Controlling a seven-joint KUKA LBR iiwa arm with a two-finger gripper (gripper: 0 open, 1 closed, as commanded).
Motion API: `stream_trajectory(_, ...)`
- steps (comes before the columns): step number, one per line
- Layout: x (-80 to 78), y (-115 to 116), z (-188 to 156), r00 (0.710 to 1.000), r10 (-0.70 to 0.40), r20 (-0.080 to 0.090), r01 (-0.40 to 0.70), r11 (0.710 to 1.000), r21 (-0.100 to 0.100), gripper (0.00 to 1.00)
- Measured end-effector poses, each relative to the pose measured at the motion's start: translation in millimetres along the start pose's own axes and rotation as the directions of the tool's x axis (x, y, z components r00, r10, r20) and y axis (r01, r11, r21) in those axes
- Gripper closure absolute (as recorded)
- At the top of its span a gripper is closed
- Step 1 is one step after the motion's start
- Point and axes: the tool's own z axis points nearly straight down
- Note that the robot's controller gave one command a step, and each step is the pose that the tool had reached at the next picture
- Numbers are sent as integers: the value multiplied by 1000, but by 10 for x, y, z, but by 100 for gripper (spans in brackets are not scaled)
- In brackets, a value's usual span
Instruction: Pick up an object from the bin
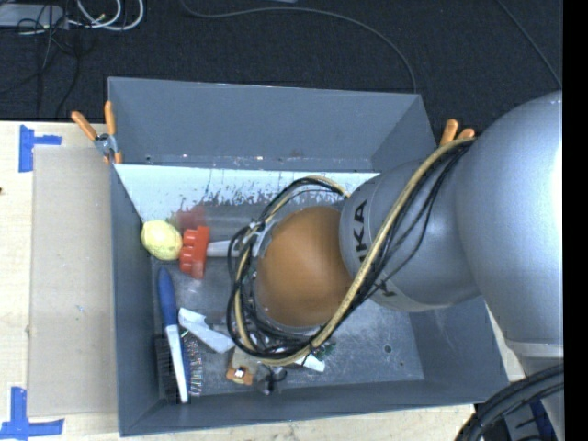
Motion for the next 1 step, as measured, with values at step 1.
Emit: stream_trajectory(1, 204, -328, -16, 999, -34, 1, 34, 999, 0, 0)
